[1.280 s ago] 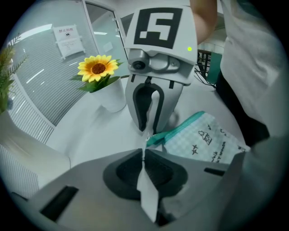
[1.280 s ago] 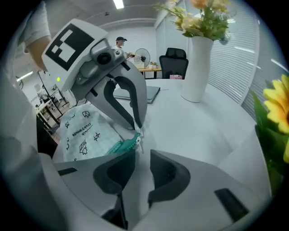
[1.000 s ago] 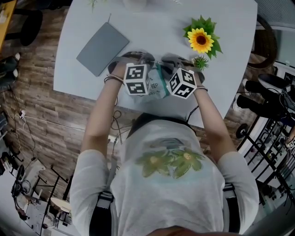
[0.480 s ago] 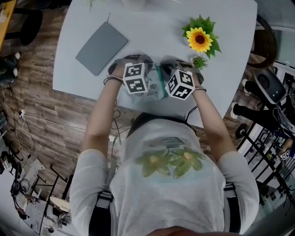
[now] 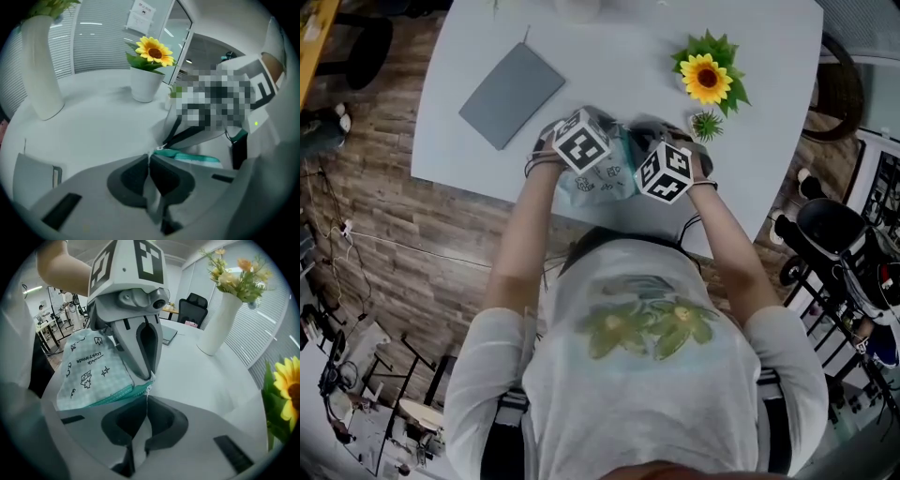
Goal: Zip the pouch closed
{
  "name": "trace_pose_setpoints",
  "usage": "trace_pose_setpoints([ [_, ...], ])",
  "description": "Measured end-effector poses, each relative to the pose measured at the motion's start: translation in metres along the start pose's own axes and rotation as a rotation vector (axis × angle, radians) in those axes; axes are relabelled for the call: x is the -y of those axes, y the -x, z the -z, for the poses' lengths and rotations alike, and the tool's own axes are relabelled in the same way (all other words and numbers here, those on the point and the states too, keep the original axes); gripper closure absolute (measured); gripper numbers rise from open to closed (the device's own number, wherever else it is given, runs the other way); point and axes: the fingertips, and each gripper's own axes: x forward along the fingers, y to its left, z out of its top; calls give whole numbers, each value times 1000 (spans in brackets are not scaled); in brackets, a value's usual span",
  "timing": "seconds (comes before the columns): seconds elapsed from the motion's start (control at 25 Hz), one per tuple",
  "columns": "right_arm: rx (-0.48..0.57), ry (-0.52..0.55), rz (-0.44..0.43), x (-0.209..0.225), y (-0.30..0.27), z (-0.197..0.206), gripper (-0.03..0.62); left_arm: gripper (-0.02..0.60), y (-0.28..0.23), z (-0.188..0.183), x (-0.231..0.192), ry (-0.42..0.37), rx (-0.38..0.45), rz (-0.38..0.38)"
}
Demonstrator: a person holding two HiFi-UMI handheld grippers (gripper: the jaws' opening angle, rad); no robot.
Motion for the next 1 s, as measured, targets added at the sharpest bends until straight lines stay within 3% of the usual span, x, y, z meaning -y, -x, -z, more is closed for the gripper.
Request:
trace_pose_setpoints([
  [0.28, -16, -36, 20, -2, 5, 2, 574, 563, -2, 0, 0, 8, -33, -89],
  [0.6, -6, -46, 49, -3, 7, 5, 574, 563, -4, 1, -1, 11, -31, -108],
  [1.0, -27, -66, 22, -6, 9, 7, 574, 563, -3, 0, -1, 15, -20, -129],
])
